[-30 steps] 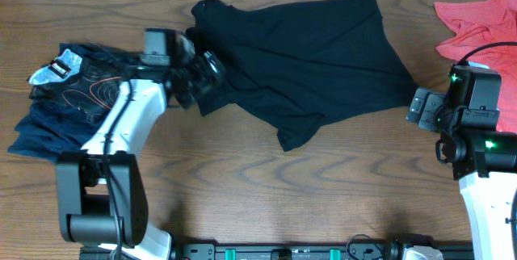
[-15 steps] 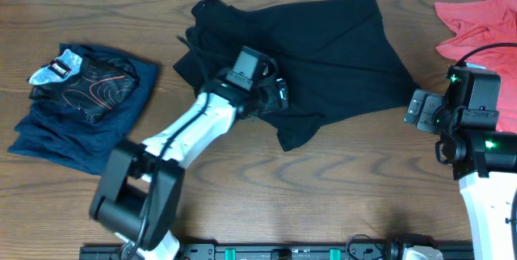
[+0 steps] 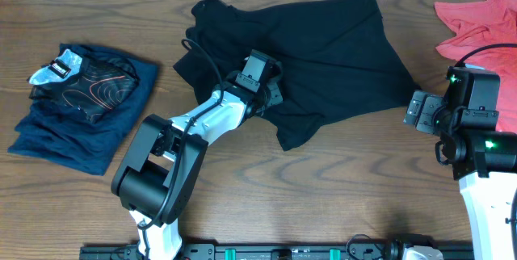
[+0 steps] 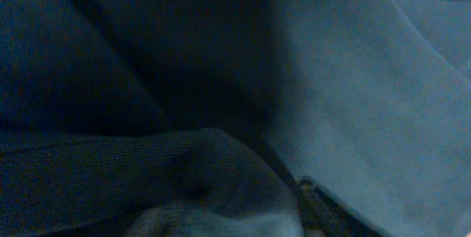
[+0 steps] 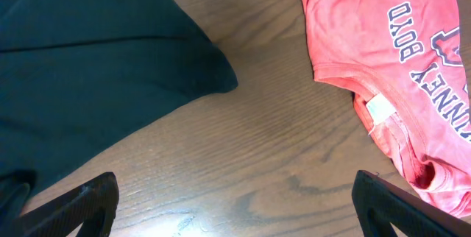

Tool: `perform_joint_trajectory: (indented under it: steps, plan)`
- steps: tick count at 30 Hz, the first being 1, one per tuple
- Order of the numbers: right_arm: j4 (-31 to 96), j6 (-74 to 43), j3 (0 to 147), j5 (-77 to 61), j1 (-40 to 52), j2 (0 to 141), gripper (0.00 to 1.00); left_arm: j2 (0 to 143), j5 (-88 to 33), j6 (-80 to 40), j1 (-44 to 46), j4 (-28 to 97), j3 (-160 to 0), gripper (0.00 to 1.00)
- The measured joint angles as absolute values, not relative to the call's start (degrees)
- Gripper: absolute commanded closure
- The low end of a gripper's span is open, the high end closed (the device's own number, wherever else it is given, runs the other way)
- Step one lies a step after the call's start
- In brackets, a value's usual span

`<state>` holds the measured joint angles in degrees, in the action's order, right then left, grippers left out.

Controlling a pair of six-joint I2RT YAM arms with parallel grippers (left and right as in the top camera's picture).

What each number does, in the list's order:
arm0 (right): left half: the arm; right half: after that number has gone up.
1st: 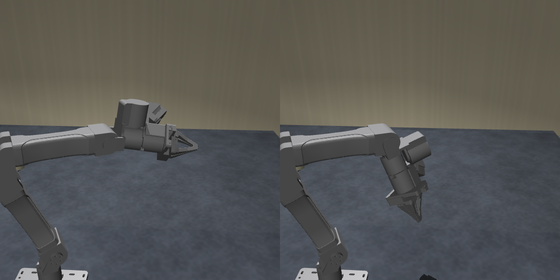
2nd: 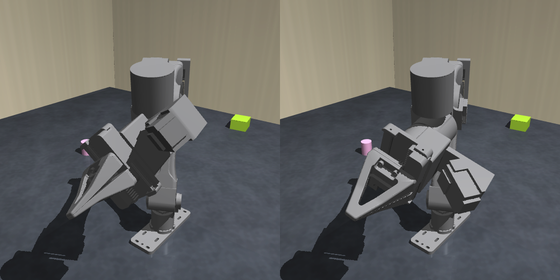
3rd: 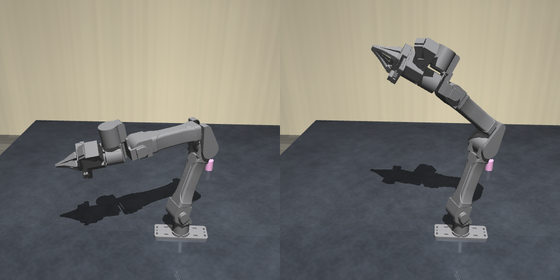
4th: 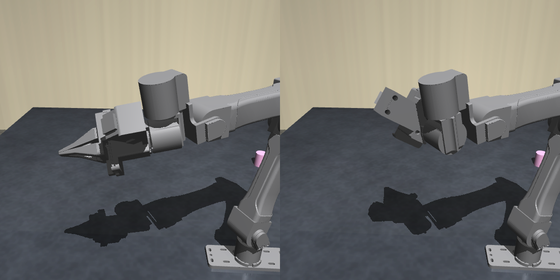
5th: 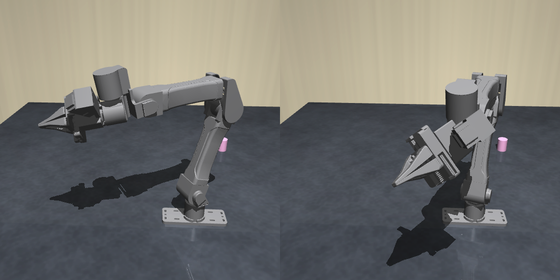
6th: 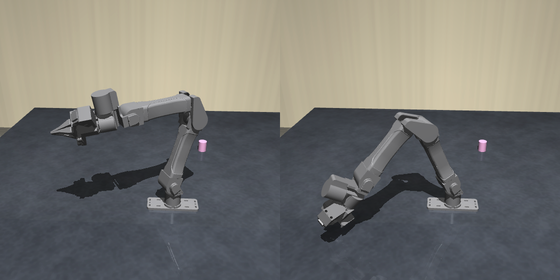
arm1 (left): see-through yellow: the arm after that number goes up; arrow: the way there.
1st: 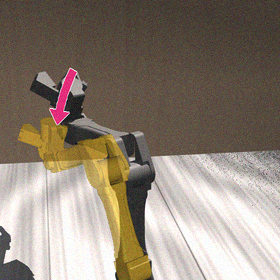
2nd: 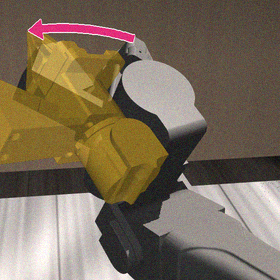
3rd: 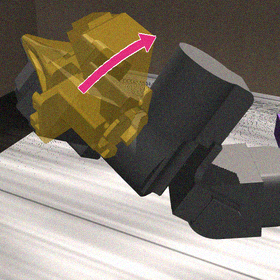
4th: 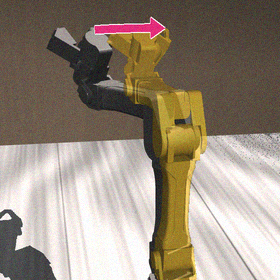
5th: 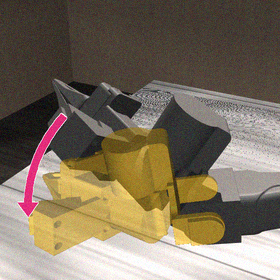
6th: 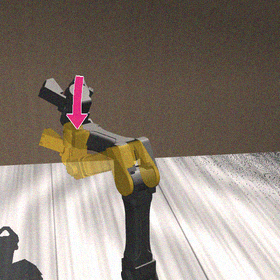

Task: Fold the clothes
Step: 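Grasp the near left corner of the black t-shirt with the left gripper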

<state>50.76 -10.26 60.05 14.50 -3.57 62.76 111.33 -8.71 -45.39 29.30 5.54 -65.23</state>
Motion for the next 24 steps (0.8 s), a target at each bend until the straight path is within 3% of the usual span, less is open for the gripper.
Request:
perform_joint_trajectory:
  steps: [4, 6, 7, 15, 20, 22, 24]
  plan:
    - [50.76, -10.26, 60.05, 14.37, -3.57, 62.76, 0.01, 111.33, -7.46, -47.37, 29.36, 6.04, -65.23, 0.71]
    - [50.76, -10.26, 60.05, 14.35, -3.57, 62.76, 0.01, 111.33, -7.05, -48.69, 29.36, 6.07, -65.23, 0.91]
    - [50.78, -10.26, 60.05, 14.35, -3.57, 62.76, 0.01, 111.33, -6.83, -49.08, 29.39, 6.13, -65.23, 0.94]
    - [50.76, -10.26, 60.05, 14.33, -3.57, 62.76, 0.01, 110.39, -6.66, -49.10, 29.36, 13.98, -65.17, 0.94]
    - [50.96, -10.24, 60.05, 14.33, -3.57, 62.76, 0.01, 101.41, -5.37, -47.62, 28.97, 37.06, -64.71, 0.94]
    - [50.89, -10.24, 60.03, 14.33, -3.57, 62.76, 0.01, 96.60, -3.05, -47.46, 28.42, 47.22, -64.71, 0.85]
    - [50.94, -10.24, 60.03, 14.31, -3.57, 62.76, 0.01, 93.58, -0.51, -46.87, 27.86, 55.72, -64.71, 0.85]
